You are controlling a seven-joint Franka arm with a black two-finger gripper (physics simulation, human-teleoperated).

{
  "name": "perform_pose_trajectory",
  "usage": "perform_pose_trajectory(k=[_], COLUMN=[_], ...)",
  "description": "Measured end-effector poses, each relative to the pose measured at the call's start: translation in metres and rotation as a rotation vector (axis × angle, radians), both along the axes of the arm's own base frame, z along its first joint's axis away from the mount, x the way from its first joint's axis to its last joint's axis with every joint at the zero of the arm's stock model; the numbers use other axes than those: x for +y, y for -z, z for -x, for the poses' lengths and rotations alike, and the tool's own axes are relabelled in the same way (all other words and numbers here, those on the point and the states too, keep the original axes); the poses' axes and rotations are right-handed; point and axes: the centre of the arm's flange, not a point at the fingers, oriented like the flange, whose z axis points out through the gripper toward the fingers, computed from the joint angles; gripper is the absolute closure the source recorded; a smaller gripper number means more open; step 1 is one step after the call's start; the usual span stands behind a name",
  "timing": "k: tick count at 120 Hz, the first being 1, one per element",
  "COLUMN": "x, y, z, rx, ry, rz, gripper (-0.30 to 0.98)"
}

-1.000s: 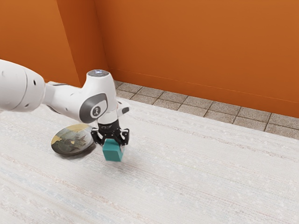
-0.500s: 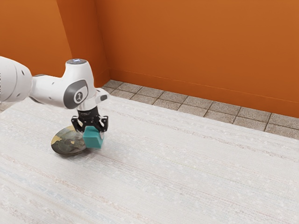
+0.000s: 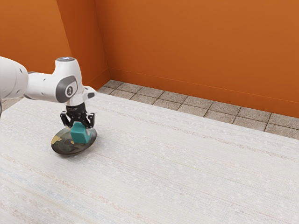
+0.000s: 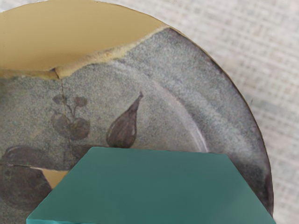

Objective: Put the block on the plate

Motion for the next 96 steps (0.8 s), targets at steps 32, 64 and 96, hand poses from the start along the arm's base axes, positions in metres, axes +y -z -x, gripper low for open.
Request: perform_pose_trajectory(k=[32,64,96], x=[0.019,0.032,0.037], y=[0.006,0.01,0.001], z=[0.005,0.01,0.008], rx=[0.03,0.045,0.04], ry=[0.047,0.069,0.099], rz=[-0.009,-0.004,-0.006], gripper=[0.29,0.29,0.09])
